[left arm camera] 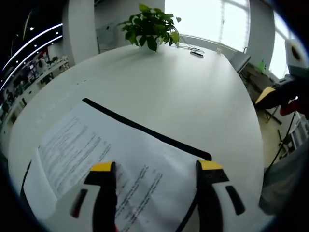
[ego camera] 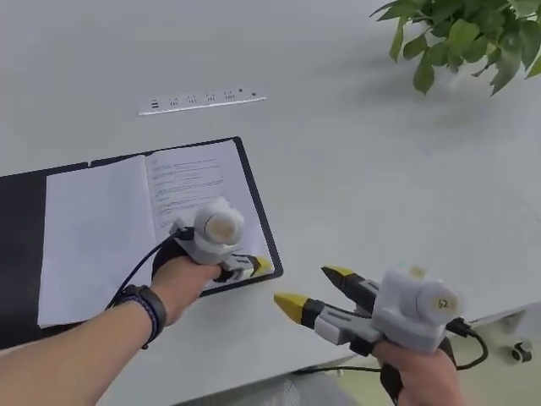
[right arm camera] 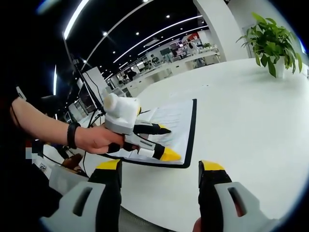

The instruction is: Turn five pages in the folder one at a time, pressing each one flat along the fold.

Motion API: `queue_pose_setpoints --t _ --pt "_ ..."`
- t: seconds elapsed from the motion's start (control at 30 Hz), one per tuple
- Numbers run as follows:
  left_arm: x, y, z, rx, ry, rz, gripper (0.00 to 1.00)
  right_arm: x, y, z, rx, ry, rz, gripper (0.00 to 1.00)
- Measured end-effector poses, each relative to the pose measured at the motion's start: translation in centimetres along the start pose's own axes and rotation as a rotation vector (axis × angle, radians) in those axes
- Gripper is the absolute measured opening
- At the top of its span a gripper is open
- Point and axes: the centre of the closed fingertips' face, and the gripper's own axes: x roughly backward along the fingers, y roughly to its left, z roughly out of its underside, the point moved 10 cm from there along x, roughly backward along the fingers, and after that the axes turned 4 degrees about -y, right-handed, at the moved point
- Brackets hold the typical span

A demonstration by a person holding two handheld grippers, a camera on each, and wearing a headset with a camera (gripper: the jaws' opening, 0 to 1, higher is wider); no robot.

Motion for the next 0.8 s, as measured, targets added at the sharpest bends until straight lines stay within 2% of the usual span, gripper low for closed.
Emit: queue_pose_setpoints --t 0.2,0.3,0.4,0.57,0.8 --pt "0.1 0.5 0.0 0.002 -0.007 -0.001 0.6 -0.3 -0.2 -0.2 0.005 -0.007 -0.015 0.58" --pt "0.3 0.9 0.1 0.028 -0.022 -0.013 0.55 -0.9 -0.3 -0.4 0.023 0.01 -0.029 0.59" --pt "0.3 1.0 0.1 0.037 -0.028 -0.019 0.52 -1.6 -0.5 -0.7 0.012 0.003 -0.043 0.58" --pt "0.3 0.9 0.1 0.045 -0.034 -0.021 0.52 -3.8 -1.3 -1.3 0.021 0.019 -0.07 0.54" --pt "0.3 0.9 0.0 0.052 -0.034 -0.022 0.52 -7.3 -3.1 -2.1 -0.007 0.029 -0.113 0.47"
